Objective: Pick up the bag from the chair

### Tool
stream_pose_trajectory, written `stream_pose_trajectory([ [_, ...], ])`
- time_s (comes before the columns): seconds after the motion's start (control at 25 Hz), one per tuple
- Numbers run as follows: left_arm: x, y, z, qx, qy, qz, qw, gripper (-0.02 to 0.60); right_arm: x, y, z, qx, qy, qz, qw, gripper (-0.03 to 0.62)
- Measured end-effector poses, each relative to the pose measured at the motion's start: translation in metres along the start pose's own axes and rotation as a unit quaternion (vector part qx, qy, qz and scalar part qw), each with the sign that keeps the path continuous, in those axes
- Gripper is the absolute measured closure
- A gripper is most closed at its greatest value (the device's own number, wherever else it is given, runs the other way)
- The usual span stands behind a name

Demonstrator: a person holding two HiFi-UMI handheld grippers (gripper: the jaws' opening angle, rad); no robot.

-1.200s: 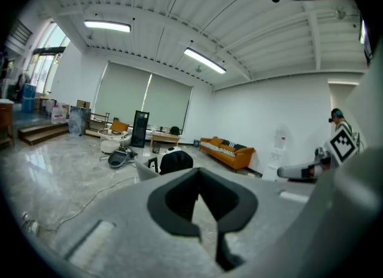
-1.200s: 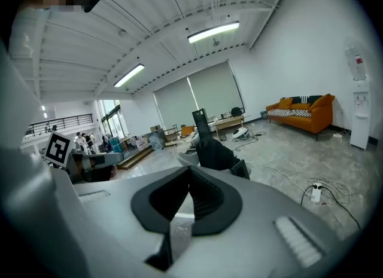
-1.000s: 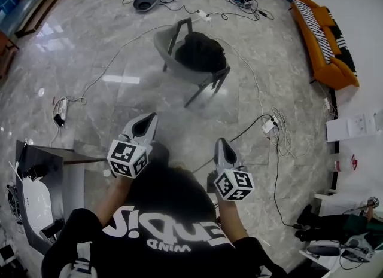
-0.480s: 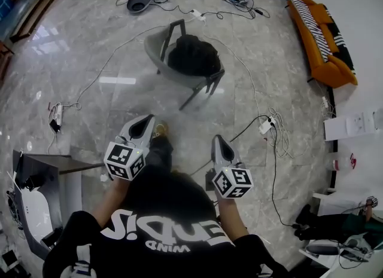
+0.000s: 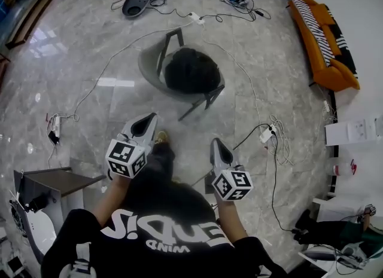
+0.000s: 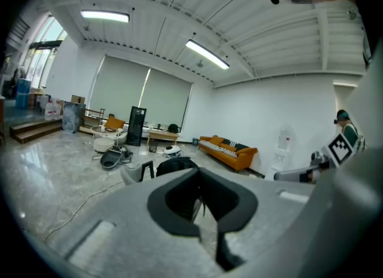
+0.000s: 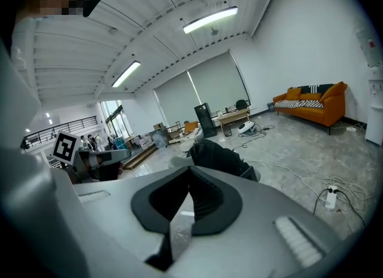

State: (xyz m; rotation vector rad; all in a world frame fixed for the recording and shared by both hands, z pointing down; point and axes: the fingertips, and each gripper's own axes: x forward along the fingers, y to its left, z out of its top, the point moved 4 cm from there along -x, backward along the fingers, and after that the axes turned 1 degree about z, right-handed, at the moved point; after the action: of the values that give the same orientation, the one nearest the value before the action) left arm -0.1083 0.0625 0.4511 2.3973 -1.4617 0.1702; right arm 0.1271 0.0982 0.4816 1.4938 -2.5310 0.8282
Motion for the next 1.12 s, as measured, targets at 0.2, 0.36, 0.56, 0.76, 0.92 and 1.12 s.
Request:
stream_pose_trajectory([
  [0.2, 0.06, 0.042, 0.029, 0.001, 0.006, -0.004, 1.0, 0.58, 0.06, -0.02, 0.028, 0.022, 0.01, -0.008, 1.0, 0.594],
  [0.36, 0.101, 0.071, 0.053, 0.002, 0.008, -0.017, 0.9998, 0.58, 0.101, -0.031, 0.061, 0.02, 0.005, -0.02, 1.0, 0.594],
  [0.56, 0.145, 0.097, 0.077, 0.007, 0.016, -0.034, 0.9993, 0.58, 0.14, -0.039, 0.094, 0.021, -0.005, -0.034, 0.999, 0.594],
  [0.76, 0.172, 0.12, 0.091, 0.008, 0.022, -0.05, 0.9984, 0.578, 0.171, -0.042, 0.115, 0.03, -0.013, -0.048, 0.998, 0.594],
  [0.92, 0.187, 0.132, 0.095, 0.007, 0.026, -0.061, 0.9978, 0.578, 0.182, -0.045, 0.123, 0.043, -0.019, -0.056, 0.997, 0.594],
  [1.12, 0.205, 0.134, 0.1, 0.002, 0.027, -0.069, 0.9973, 0.578, 0.193, -0.057, 0.128, 0.051, -0.013, -0.063, 0.997, 0.594],
])
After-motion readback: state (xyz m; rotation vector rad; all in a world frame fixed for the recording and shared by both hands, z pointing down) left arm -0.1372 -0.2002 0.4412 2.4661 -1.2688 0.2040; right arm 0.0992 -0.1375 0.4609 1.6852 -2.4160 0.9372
